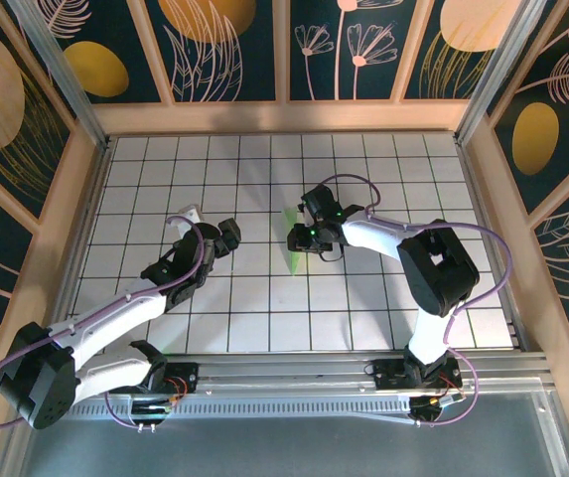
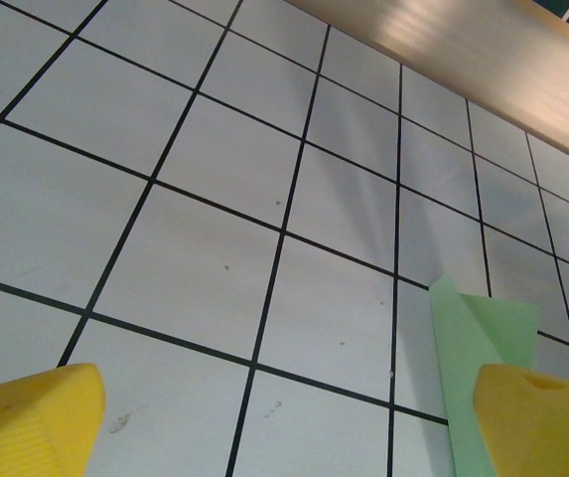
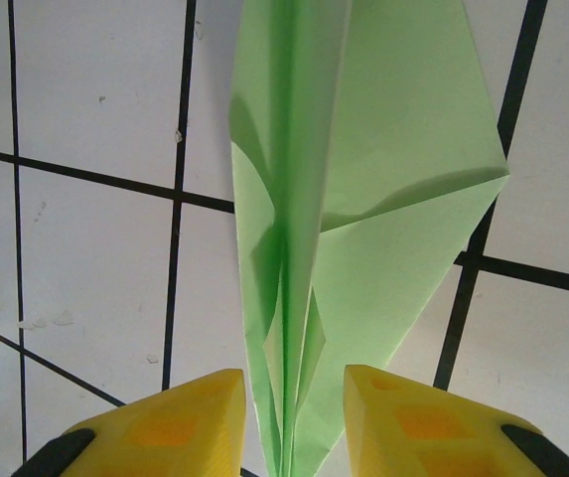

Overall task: Fold a paper plane with a square sheet of paper (fold left side to right side)
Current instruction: Move the paper plane to the center of the table.

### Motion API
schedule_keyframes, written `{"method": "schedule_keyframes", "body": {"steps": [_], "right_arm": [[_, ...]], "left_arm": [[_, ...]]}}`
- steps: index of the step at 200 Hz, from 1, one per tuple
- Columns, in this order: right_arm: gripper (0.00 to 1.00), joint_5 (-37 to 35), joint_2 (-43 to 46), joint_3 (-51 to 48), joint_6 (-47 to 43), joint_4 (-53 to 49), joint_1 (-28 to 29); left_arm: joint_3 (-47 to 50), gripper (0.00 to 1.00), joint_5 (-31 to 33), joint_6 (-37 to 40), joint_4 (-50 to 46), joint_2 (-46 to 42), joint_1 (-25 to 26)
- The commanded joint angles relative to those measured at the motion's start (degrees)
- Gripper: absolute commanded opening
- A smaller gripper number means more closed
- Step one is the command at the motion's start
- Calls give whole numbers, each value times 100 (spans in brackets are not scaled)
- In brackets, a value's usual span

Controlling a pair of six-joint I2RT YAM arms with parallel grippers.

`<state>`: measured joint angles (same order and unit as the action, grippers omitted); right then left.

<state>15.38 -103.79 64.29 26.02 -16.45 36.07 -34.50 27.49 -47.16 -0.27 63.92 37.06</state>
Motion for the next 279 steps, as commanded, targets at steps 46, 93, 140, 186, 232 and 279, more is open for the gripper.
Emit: {"method": "schedule_keyframes", "body": {"steps": [46, 93, 140, 186, 232, 279], "right_arm": [[26, 201, -42, -105, 114, 193, -48], [23, 194, -126, -110, 131, 230, -46], [21, 233, -179, -149, 166, 269, -48], [21, 308, -238, -153, 218, 370, -48], [20, 343, -350, -127, 253, 436, -17], [19, 203, -529, -66, 290, 406, 44]], "left_arm": [[-151, 95, 44, 100, -113, 67, -24], [-154, 95, 37, 101, -131, 83, -31], [-158, 95, 1, 87, -114, 85, -24], [-156, 95, -14, 87, -113, 83, -26], [-145, 95, 0, 90, -122, 75, -30], [-127, 96, 13, 91, -144, 25, -28]]}}
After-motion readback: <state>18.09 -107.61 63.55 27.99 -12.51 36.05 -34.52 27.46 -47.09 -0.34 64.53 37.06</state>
